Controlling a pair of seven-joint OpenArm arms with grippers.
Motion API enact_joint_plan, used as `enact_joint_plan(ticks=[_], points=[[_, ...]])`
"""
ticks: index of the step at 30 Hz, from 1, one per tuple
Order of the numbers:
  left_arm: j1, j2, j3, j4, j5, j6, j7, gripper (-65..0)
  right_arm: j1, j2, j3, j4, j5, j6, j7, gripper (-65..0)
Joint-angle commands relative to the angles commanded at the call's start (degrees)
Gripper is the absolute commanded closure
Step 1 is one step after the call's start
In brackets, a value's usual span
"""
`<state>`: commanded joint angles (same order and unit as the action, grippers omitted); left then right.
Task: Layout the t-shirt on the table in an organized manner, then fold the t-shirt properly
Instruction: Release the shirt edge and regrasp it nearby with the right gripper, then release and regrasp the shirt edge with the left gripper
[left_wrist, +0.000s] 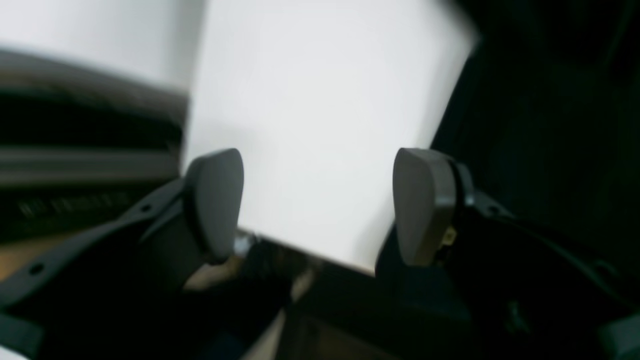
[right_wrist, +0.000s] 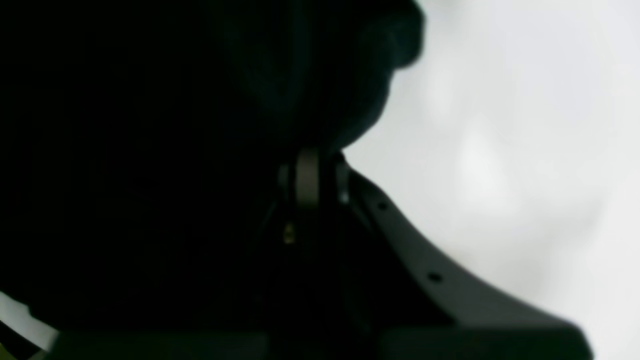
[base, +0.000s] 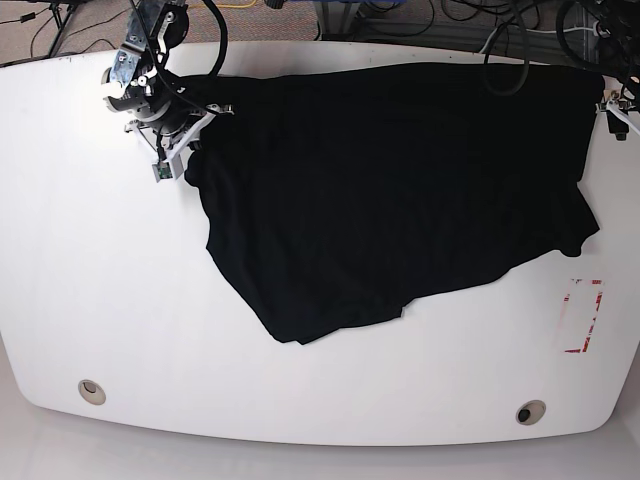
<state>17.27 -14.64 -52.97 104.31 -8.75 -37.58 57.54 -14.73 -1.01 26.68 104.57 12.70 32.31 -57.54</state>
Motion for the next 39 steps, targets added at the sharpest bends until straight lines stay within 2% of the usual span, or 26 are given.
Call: enact_joint_plan(ticks=[2, 8, 16, 28, 32, 39], points=[[0.1, 0.0, -1.3, -1.7, 0.0, -2.4, 0.0, -44.2, 0.0, -0.2, -0.1, 0.0, 0.0, 0.0, 0.0, -2.4], [-1.8, 0.1, -4.6, -8.1, 0.0, -2.4, -0.1, -44.2, 0.0, -0.4, -0.2, 0.0, 0.1, 0.0, 0.0, -2.4], [-7.6, 0.1, -4.1, -13.2, 0.0, -2.4, -0.3, -44.2, 0.4, -0.4, -0.2, 0.0, 0.1, 0.0, 0.1, -2.4], [-10.9, -0.1, 8.2, -16.2, 0.0, -2.4, -0.3, -44.0, 1.0, -0.4, -0.3, 0.0, 0.1, 0.0, 0.2, -2.4], [-10.9, -0.1, 10.5, -16.1, 0.0, -2.4, -0.3, -43.6, 1.1, -0.4, -0.3, 0.0, 0.1, 0.0, 0.2, -2.4], [-10.9, -0.1, 11.0, -16.1, 0.0, -2.4, -0.1, -43.3, 1.2, -0.4, -0.3, 0.0, 0.1, 0.0, 0.2, -2.4]])
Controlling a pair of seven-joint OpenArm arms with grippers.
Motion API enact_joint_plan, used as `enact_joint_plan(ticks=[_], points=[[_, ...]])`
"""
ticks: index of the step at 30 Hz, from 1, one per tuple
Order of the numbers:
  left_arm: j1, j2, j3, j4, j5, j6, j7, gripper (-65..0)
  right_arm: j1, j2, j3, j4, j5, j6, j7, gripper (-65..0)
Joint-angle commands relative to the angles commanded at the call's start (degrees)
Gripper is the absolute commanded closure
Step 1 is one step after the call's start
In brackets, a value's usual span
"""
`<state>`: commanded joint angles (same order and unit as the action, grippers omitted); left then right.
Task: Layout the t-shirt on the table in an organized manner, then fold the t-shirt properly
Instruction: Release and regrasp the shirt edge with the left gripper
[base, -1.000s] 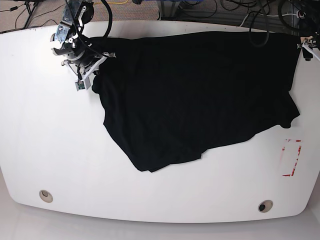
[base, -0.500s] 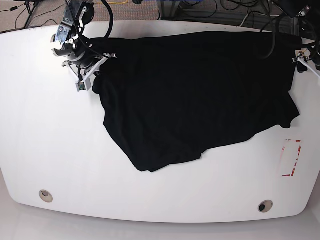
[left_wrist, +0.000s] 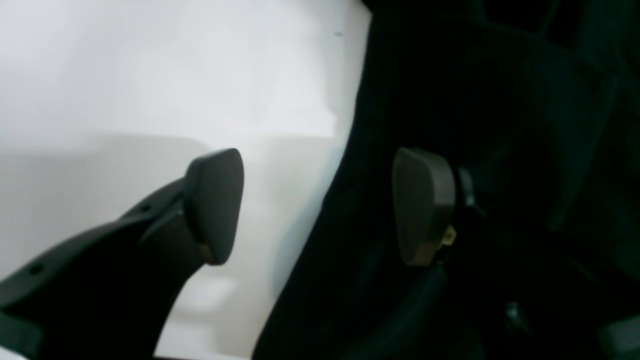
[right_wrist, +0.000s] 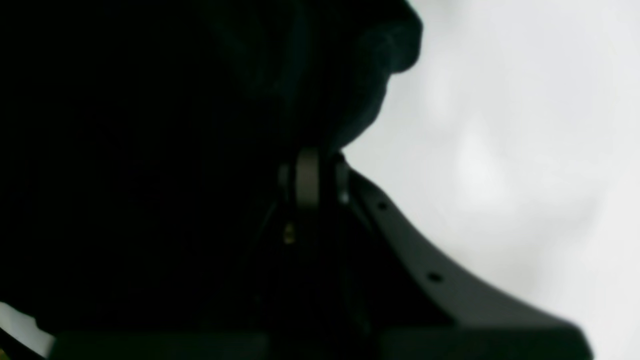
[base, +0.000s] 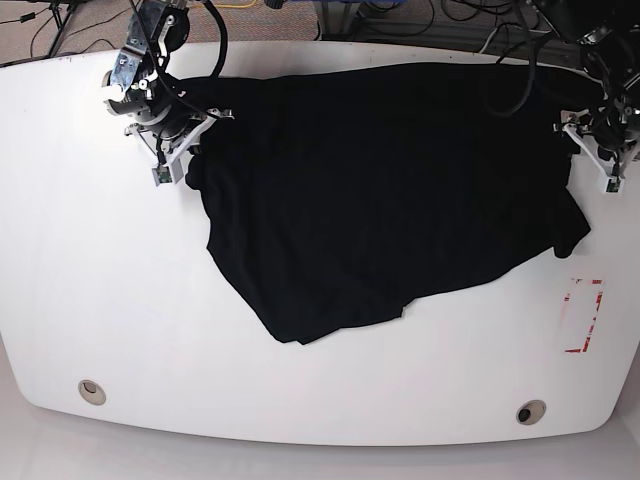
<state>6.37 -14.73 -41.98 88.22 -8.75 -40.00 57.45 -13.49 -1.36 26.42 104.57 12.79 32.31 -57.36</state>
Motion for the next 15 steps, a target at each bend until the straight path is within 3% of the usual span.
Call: enact_joint_plan(ticks=[15], points=[[2.2, 0.0, -0.3, 10.5, 0.0, 0.0, 0.7, -43.9, 0.1, -0.9, 0.0, 0.0, 0.0, 0.0, 0.0, -2.4]])
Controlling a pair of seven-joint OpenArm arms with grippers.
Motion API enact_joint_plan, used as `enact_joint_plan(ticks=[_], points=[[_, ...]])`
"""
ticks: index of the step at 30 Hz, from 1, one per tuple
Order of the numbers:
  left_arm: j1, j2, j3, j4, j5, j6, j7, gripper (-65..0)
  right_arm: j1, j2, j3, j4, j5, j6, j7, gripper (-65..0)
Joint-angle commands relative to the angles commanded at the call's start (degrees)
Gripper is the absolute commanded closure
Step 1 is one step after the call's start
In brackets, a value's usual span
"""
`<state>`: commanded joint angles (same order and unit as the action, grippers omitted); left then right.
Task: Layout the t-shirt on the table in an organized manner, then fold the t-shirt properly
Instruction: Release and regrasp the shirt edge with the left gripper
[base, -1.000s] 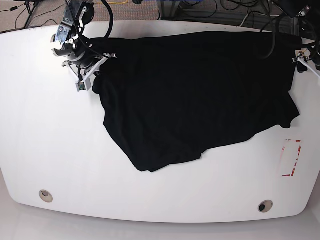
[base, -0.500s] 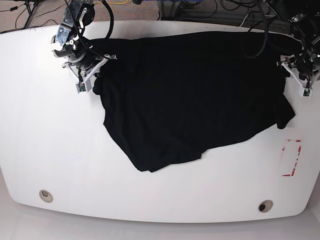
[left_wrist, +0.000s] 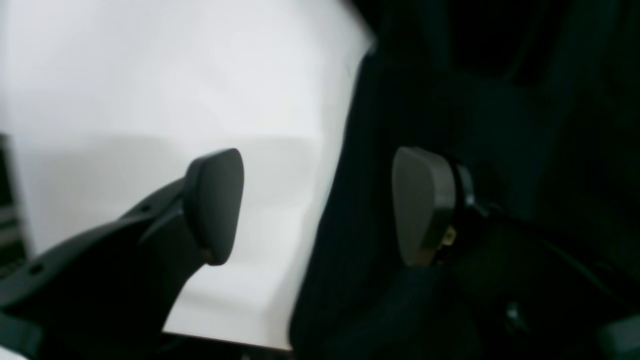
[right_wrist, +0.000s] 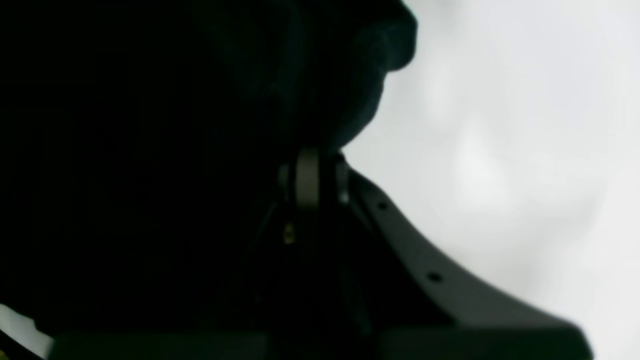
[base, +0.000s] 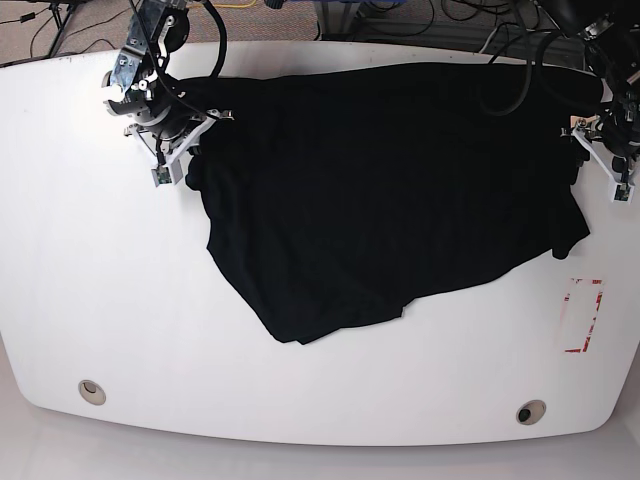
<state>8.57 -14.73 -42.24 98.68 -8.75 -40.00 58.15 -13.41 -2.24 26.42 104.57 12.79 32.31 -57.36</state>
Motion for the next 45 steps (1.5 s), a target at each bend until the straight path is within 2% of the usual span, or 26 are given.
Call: enact_joint_plan(ticks=[8, 25, 28, 30, 31, 32, 34, 35, 45], points=[[-1.8, 1.1, 0.3, -2.2, -2.7, 0.0, 1.1, -43.9, 0.0, -0.4, 0.0, 0.0, 0.0, 0.09, 0.0, -2.4], [-3.4, 1.6, 0.6, -11.0, -2.8, 0.0, 1.0, -42.8, 0.1, -0.6, 0.0, 0.0, 0.0, 0.09, 0.1, -2.4], [-3.3, 1.5, 0.5, -10.6, -2.8, 0.0, 1.0, -32.1, 0.1, -0.6, 0.0, 0.0, 0.0, 0.09, 0.1, -2.4], [-3.3, 1.4, 0.4, -10.5, -2.8, 0.0, 1.0, -22.1, 0.1, -0.6, 0.0, 0.0, 0.0, 0.09, 0.1, -2.4], [-3.3, 1.3, 0.4, -10.5, -2.8, 0.0, 1.0, -19.3, 0.1, -0.6, 0.0, 0.0, 0.0, 0.09, 0.1, -2.4], [-3.3, 1.3, 0.3, -10.5, -2.8, 0.0, 1.0, -12.4, 0.1, -0.6, 0.0, 0.0, 0.0, 0.09, 0.1, -2.4], [-3.3, 1.3, 0.2, -10.1, -2.8, 0.0, 1.0, -3.2, 0.1, -0.6, 0.0, 0.0, 0.0, 0.09, 0.1, -2.4], [-3.2, 1.2, 0.2, -9.8, -2.8, 0.0, 1.0, -0.8, 0.1, -0.6, 0.0, 0.0, 0.0, 0.09, 0.1, -2.4], [0.8, 1.4, 0.3, 2.2, -2.8, 0.0, 1.1, 0.0, 0.1, -0.6, 0.0, 0.0, 0.0, 0.09, 0.1, -2.4]])
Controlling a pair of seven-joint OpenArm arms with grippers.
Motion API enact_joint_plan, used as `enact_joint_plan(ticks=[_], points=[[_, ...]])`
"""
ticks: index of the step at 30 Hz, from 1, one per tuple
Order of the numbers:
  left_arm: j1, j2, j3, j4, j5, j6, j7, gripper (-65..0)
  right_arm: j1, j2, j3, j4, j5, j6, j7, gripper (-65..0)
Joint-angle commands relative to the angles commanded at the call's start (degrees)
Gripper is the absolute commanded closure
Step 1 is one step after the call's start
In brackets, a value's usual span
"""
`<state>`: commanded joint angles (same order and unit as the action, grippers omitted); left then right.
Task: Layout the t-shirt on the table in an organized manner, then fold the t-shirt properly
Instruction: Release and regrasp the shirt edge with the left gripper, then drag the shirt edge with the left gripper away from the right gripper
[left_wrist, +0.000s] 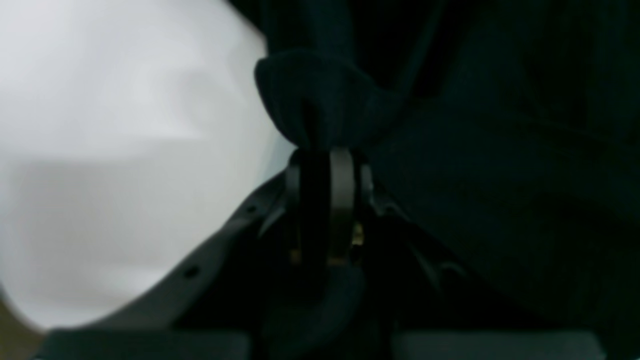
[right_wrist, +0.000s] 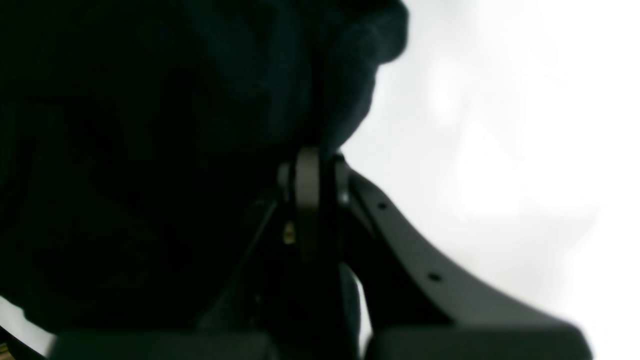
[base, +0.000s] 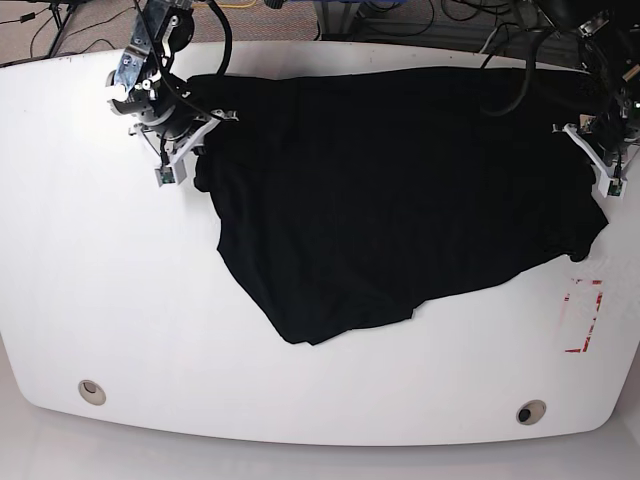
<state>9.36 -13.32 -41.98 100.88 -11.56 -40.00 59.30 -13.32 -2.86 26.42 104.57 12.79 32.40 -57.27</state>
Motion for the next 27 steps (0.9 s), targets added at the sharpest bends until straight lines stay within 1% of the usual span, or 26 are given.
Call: enact_joint_plan(ticks=[7, 13, 19, 24, 27], points=[[2.6, 0.1, -0.1, 6.4, -0.1, 0.0, 0.0, 0.0, 0.0, 0.0, 0.0, 0.0, 0.0, 0.0, 0.0, -2.4], [4.7, -0.3, -0.2, 8.4, -0.1, 0.0, 0.0, 0.0, 0.0, 0.1, 0.0, 0.0, 0.0, 0.0, 0.0, -2.4], [8.4, -2.9, -0.2, 9.0, -0.4, 0.0, 0.0, -0.1, 0.0, 0.1, 0.0, 0.0, 0.0, 0.0, 0.0, -2.4], [11.8, -4.6, -0.4, 9.0, -0.5, 0.0, 0.0, -5.3, 0.5, 0.1, 0.1, 0.0, 0.0, 0.0, 0.0, -2.4], [13.5, -4.7, -2.7, 9.5, -2.1, 0.0, 0.0, -8.2, 0.7, 0.3, 0.1, 0.0, 0.0, 0.0, 0.0, -2.4]])
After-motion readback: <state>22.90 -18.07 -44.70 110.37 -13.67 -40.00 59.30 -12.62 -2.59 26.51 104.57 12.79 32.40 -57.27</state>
